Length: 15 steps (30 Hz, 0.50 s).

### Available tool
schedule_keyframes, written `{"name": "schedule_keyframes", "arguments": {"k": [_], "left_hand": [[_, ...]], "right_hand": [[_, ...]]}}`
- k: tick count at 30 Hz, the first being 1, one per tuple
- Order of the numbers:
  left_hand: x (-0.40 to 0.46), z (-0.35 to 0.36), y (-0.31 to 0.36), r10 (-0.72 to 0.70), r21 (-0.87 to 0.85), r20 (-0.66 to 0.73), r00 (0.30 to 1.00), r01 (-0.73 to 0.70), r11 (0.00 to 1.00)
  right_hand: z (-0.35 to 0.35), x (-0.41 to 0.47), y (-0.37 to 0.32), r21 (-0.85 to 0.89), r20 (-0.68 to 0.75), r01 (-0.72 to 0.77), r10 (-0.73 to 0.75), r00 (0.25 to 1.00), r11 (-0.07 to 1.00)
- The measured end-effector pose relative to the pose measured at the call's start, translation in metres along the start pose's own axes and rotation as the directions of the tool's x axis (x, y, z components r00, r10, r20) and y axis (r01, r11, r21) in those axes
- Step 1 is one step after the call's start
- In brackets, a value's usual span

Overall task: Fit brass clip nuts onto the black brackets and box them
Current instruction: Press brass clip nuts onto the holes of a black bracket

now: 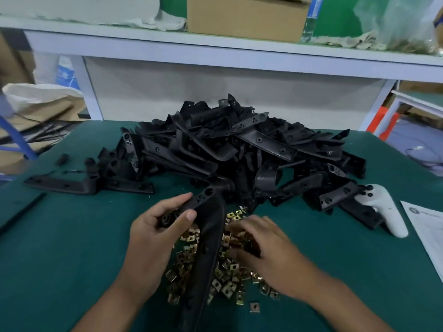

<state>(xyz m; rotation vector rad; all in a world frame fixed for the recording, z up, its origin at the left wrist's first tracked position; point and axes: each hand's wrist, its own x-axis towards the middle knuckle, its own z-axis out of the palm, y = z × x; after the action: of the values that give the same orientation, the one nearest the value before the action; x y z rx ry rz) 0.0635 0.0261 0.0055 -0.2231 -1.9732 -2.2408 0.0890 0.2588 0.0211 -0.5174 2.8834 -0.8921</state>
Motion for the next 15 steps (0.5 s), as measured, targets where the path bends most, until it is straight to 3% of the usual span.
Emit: {"name": "schedule_keyframes", "arguments": {"k": [2,9,11,13,15], "left_hand": [[0.001,-0.004,-0.001,-0.031,-0.011,-0.013,0.999,0.031,0.999],[-0.012,0.014,0.0,0.006,0.07,0.069,0.998,-0.01,0.998],[-0.017,0.018,0.002,0.032,0.126,0.098,0.995,-0.044,0.991],[-0.021,0.02,0.002,0.05,0.166,0.117,0.992,-0.069,0.984],[-0.025,0.021,0.002,0.041,0.183,0.154,0.987,-0.069,0.981]], "right_hand": [[0.007,0.002,0.004,-0.182,-0.024,0.08,-0.086,0.996,0.98],[0.017,0.001,0.014,-0.18,-0.159,0.122,-0.151,0.976,0.976],[0.015,0.003,0.014,-0.025,-0.22,0.113,-0.115,0.969,0.993],[0.007,0.003,0.014,0.245,-0.278,0.061,0.01,0.961,0.967],[-0.002,0.004,0.012,0.561,-0.2,-0.035,0.176,0.964,0.827]]}}
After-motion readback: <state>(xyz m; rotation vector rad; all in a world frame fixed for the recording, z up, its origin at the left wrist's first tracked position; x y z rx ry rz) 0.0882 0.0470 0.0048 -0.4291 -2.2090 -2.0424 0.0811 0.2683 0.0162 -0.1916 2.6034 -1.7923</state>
